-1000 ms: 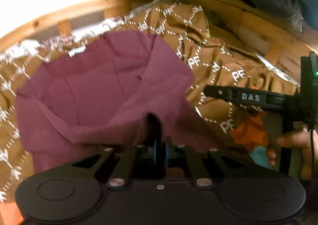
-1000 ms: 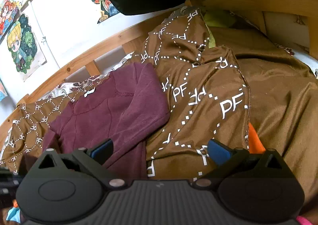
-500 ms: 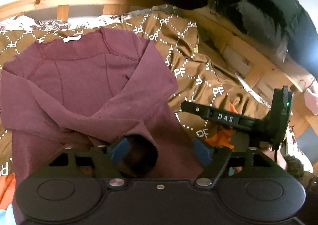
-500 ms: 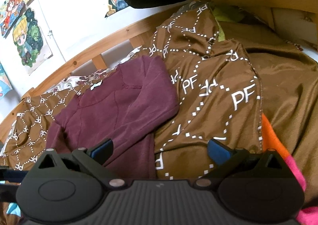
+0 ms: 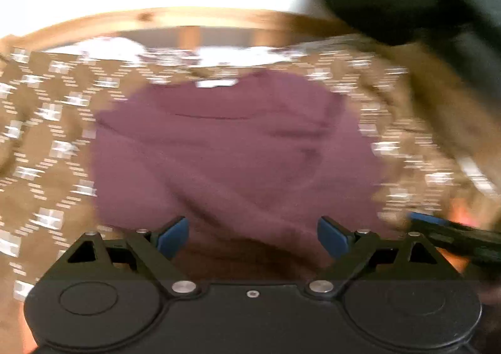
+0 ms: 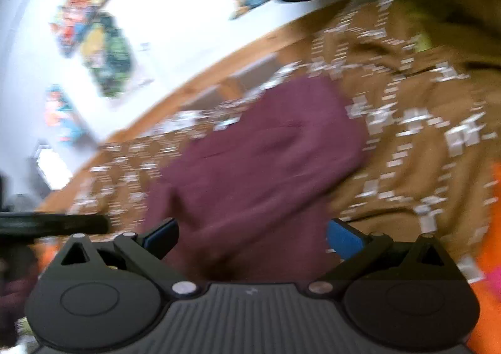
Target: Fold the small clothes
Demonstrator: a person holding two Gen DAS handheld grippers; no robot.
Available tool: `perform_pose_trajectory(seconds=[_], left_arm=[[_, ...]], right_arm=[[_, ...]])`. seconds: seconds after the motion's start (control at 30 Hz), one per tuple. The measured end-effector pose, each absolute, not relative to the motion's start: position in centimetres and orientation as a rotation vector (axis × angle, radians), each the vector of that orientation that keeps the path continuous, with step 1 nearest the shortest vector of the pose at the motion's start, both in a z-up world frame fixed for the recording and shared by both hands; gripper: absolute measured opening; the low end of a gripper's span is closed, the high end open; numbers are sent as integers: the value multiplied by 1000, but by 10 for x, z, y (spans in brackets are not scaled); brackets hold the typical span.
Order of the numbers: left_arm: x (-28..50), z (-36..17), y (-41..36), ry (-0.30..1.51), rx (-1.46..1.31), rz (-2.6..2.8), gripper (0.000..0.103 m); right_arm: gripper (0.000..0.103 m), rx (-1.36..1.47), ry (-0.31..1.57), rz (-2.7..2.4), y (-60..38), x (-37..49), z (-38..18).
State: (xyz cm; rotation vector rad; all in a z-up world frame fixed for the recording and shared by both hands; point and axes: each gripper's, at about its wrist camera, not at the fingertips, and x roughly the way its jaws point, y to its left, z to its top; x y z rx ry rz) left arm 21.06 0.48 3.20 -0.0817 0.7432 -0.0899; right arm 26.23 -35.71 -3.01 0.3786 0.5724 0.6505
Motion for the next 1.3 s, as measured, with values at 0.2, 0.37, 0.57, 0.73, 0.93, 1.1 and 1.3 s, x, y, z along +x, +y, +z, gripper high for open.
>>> perform_pose_trajectory(seconds=[0.2,0.37,0.57,0.73,0.93,1.1,1.3], left_arm=[[255,11,39,794,-37,29,90],[281,-8,47,828,-12,79,90],[310,-23,45,837,-4,127,90],[308,-36,41,864,68,150,89],[284,-37,39,819,58,160,98],[282,-44,46,846,59,229,98],[257,-28,77,824,-109,289,98]], right_arm=[[83,274,605,788,-326,254,-29],[16,184,634,767,-315,255,-37],[11,295,586,667,-344,265,-32],[20,266,637,588,-348,272,-44],[54,122,576,637,-330,259,-37],[54,-81,613,572,-305,256,-49],[71,-42,575,560,-316,248,-35]])
